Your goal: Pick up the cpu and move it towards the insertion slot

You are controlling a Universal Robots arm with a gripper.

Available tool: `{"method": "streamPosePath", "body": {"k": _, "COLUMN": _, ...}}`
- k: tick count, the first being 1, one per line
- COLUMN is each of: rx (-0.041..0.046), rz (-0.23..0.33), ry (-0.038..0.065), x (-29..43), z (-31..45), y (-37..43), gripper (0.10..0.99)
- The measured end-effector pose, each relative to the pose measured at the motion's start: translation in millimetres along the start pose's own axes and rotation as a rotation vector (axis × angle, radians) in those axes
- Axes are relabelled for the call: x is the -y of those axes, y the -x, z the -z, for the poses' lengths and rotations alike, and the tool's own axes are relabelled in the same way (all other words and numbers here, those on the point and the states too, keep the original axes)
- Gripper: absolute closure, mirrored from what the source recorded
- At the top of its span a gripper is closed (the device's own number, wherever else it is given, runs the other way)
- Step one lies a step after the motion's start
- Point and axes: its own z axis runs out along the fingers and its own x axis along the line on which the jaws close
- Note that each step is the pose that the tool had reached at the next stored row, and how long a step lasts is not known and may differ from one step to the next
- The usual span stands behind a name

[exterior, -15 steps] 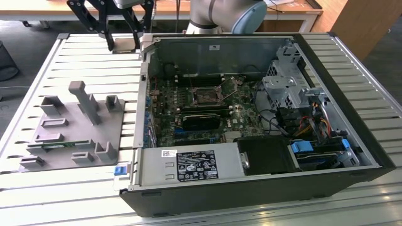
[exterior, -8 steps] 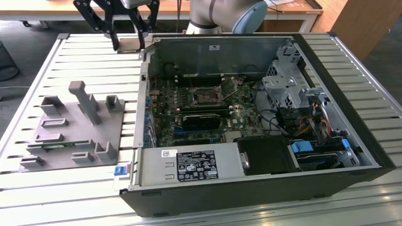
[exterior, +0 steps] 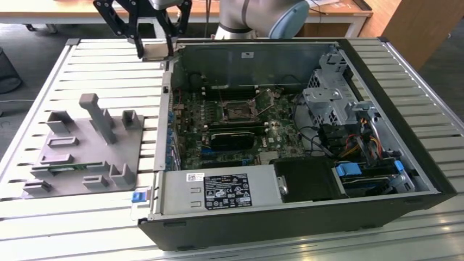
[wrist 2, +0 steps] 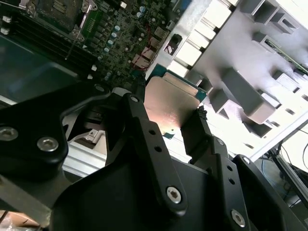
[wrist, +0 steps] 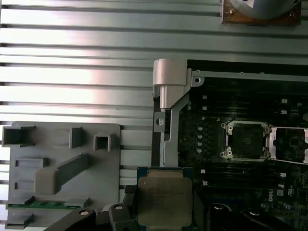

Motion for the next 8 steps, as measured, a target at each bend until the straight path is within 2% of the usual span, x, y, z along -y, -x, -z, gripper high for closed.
{"method": "streamPosePath", "body": {"k": 8, "rx": -0.0001, "rz": 0.000, "ry": 0.000, "x": -0.3, "z": 0.0, "y": 12.7, "gripper": 0.541}}
